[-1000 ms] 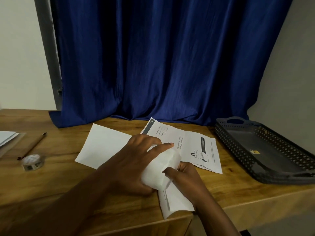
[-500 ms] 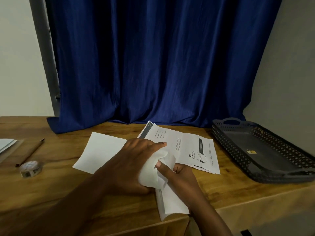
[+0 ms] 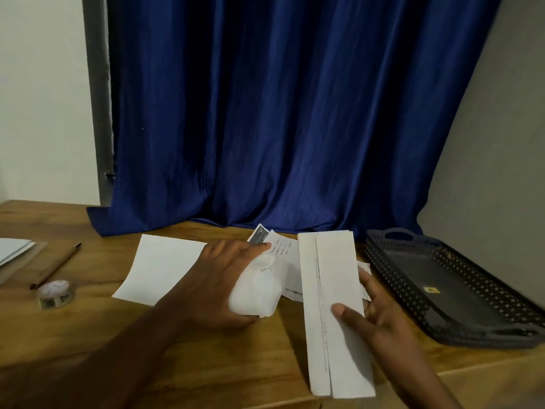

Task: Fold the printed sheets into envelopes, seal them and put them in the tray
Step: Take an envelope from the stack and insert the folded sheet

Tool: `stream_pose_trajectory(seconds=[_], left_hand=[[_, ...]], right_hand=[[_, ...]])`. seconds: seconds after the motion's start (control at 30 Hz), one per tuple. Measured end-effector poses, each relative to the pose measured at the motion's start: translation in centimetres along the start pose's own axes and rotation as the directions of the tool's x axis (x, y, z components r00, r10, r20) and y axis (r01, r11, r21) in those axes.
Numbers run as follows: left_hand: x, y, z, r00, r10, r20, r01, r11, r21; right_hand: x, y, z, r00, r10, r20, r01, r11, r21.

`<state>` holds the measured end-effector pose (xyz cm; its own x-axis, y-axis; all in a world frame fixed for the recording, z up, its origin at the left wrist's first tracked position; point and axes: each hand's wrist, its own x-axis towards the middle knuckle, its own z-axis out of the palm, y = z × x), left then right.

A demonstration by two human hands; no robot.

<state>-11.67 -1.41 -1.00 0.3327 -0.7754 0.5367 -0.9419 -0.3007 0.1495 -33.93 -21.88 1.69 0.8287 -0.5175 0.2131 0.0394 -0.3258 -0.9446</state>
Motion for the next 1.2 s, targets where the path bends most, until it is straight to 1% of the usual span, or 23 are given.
stream_pose_trajectory(seconds=[0.1, 0.23, 0.3, 0.37, 0.43, 0.53, 0.67, 0.8, 0.9, 0.97, 1.1, 1.2], left_hand=[[0.0, 0.2, -0.2, 1.0, 0.003, -0.026, -0.003, 1.0, 0.008], [-0.1, 0.5, -0.2, 1.0, -0.008, -0.028, 0.009, 0.999, 0.037], [0.0, 0.5, -0.1, 1.0, -0.012, -0.025, 0.013, 0.998, 0.067], [0.1, 0.6, -0.1, 1.0, -0.004, -0.023, 0.006, 0.996, 0.085], [0.1, 0.6, 0.0, 0.999, 0.029, -0.038, -0.024, 0.993, 0.114], [-0.1, 1.0, 0.3, 0.995, 0.091, -0.049, -0.083, 0.985, 0.153], [-0.1, 1.4, 0.5, 0.993, 0.118, -0.008, -0.114, 0.975, 0.192], [-0.2, 1.9, 0.4, 0.994, 0.101, 0.031, -0.105, 0.976, 0.192], [-0.1, 2.0, 0.2, 0.997, 0.062, 0.038, -0.068, 0.978, 0.198], [-0.2, 1.9, 0.1, 0.999, 0.038, 0.022, -0.042, 0.979, 0.199], [-0.3, 1.9, -0.2, 0.999, 0.037, -0.024, -0.032, 0.982, 0.188], [-0.1, 2.1, -0.2, 0.998, 0.057, -0.001, -0.056, 0.978, 0.203]], right_hand=[[-0.6, -1.1, -0.7, 0.991, -0.012, 0.13, 0.024, 0.996, -0.086], [-0.6, -0.9, 0.4, 0.986, 0.023, 0.164, 0.017, 0.971, -0.239], [-0.3, -0.5, 0.7, 0.981, 0.058, 0.183, 0.009, 0.937, -0.349], [0.1, -0.3, 0.6, 0.967, 0.099, 0.236, 0.01, 0.908, -0.42], [0.5, -0.3, 0.4, 0.942, 0.136, 0.308, 0.031, 0.876, -0.481], [1.1, -0.3, 0.1, 0.91, 0.174, 0.375, 0.087, 0.807, -0.584], [2.4, -1.1, -0.2, 0.901, 0.242, 0.36, 0.109, 0.678, -0.727], [3.3, -2.6, 0.7, 0.916, 0.189, 0.354, 0.196, 0.559, -0.806], [4.0, -3.1, 1.6, 0.942, 0.136, 0.306, 0.194, 0.521, -0.831], [4.1, -3.2, 2.2, 0.95, 0.125, 0.286, 0.191, 0.49, -0.851], [4.5, -3.3, 2.0, 0.937, 0.182, 0.297, 0.177, 0.485, -0.857], [4.7, -3.5, 1.6, 0.916, 0.228, 0.329, 0.201, 0.449, -0.871]])
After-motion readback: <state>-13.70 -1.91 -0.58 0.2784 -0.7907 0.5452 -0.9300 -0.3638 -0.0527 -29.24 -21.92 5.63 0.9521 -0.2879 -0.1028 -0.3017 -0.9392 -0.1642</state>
